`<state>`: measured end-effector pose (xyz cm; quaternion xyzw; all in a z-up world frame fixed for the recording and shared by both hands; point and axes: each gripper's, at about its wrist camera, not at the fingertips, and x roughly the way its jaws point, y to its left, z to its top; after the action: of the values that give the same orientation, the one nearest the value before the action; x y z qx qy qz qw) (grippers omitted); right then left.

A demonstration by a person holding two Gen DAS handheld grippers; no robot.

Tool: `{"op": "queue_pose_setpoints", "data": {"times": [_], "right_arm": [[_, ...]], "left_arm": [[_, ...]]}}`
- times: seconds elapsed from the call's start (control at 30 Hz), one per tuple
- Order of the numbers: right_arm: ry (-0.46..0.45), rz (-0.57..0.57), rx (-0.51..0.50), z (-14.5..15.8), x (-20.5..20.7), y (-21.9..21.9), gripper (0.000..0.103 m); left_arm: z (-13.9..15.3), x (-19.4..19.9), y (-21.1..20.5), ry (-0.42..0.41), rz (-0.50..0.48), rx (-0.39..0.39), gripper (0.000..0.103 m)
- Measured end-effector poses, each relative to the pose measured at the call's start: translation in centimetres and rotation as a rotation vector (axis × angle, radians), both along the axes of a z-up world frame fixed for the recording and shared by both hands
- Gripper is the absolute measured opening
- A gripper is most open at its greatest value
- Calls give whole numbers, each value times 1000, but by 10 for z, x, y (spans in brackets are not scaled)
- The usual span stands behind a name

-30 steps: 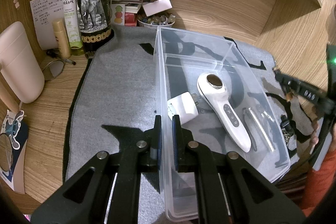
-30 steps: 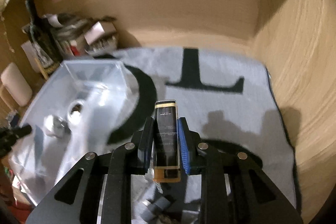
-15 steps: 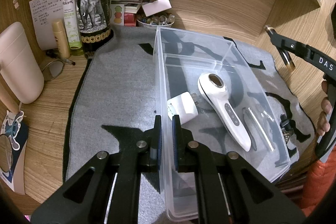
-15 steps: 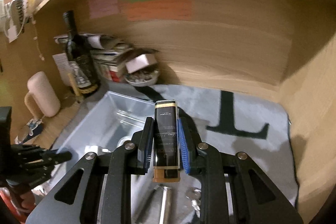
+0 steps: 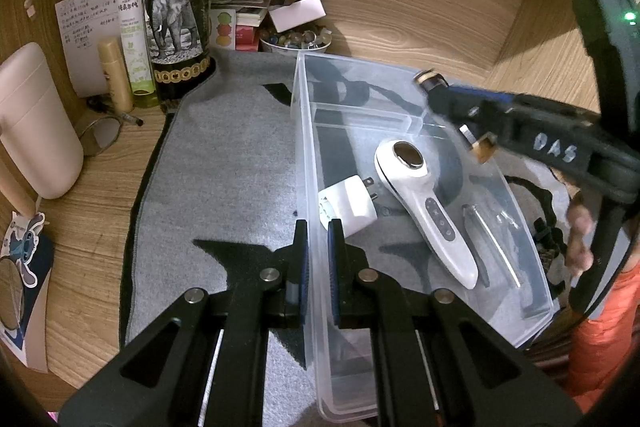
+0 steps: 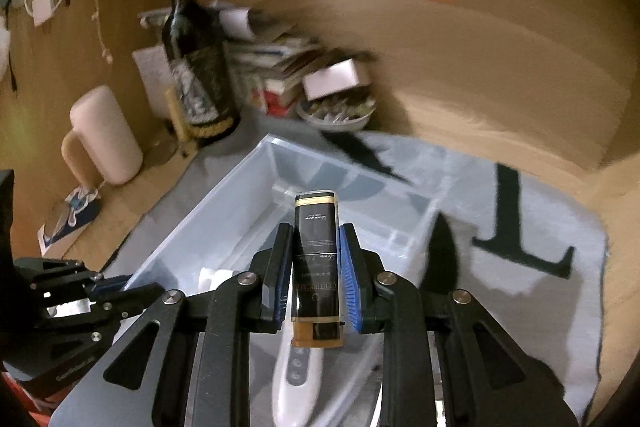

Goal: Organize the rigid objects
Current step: 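Place the black-and-gold case into the clear box beside the white device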

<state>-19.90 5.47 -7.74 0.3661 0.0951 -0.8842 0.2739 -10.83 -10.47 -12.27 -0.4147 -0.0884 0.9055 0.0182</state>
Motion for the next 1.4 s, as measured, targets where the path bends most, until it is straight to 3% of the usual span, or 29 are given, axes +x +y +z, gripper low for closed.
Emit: {"op": "queue_pose_setpoints", "data": {"times": [0.17, 0.47, 0.73, 0.87, 0.93, 1.17, 1.4], "right_arm": [[-84, 58, 47, -17, -4, -16, 21], [-127, 68, 67, -27, -10, -17, 22], [-11, 21, 60, -6, 1, -2, 44], [41, -18, 50, 10, 9, 14, 45], [56, -41, 45, 15, 11, 23, 56], [104, -164, 39, 30, 22, 68, 57], [18, -266, 81, 3, 22, 104, 57]], "left_arm": [[0, 1, 0, 3, -1, -1, 8], [0, 1, 0, 5, -3, -6, 8], [1, 0, -1, 3, -5, -5, 8], [1, 0, 0, 3, -5, -4, 7], [1, 0, 0, 4, -4, -5, 8], [0, 0, -1, 4, -5, -6, 8], [0, 0, 0, 4, -4, -7, 8]]}}
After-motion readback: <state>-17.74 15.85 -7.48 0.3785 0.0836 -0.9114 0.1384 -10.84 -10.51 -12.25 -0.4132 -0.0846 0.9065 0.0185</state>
